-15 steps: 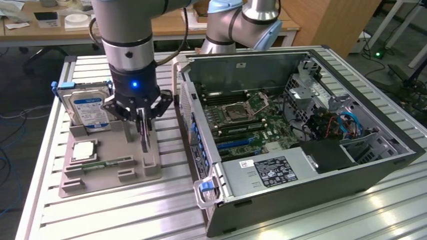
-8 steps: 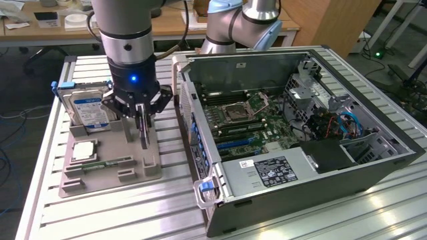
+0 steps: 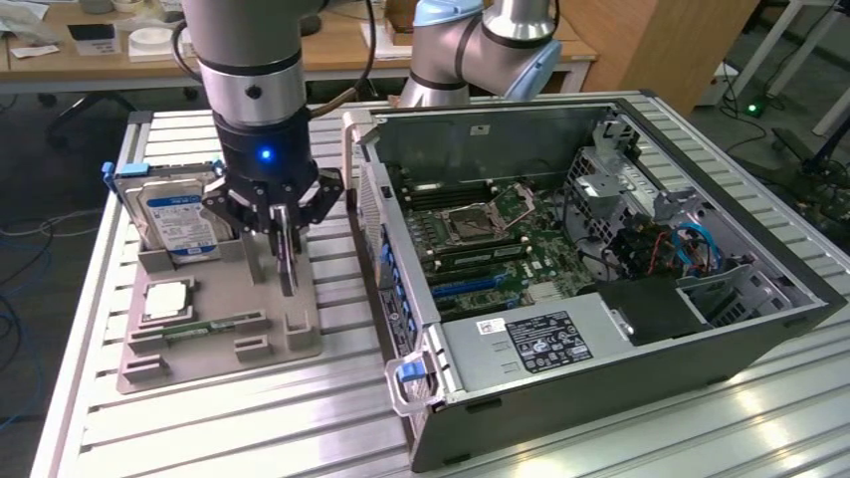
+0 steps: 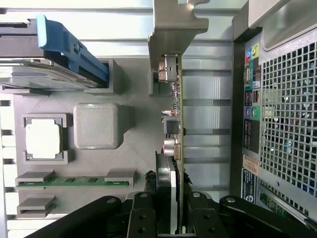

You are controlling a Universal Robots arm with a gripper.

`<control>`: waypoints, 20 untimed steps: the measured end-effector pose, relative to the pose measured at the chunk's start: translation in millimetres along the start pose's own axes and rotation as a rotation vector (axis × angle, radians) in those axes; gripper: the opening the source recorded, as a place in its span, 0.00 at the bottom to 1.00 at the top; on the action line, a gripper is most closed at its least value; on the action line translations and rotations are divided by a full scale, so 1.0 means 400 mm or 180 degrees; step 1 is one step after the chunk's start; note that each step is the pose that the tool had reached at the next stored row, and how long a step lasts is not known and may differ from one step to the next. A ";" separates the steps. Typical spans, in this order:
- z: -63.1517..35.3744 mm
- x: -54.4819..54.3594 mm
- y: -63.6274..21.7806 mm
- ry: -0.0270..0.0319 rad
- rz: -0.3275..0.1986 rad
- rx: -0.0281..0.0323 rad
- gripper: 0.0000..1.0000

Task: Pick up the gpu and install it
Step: 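Pick up the gpu and move the gpu toward the slot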

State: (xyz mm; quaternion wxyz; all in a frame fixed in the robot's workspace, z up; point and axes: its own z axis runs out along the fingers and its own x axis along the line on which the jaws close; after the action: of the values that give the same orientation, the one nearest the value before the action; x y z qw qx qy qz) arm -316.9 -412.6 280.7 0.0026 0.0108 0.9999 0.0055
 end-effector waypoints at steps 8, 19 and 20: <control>-0.022 0.000 0.000 -0.0001 0.0000 0.0000 0.28; -0.041 0.000 0.001 0.0000 0.0000 0.0000 0.28; -0.046 0.000 0.001 0.0000 0.0000 0.0000 0.28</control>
State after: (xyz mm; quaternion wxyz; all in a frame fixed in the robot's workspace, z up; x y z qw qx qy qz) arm -317.0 -412.6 299.2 0.0027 0.0108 0.9999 0.0056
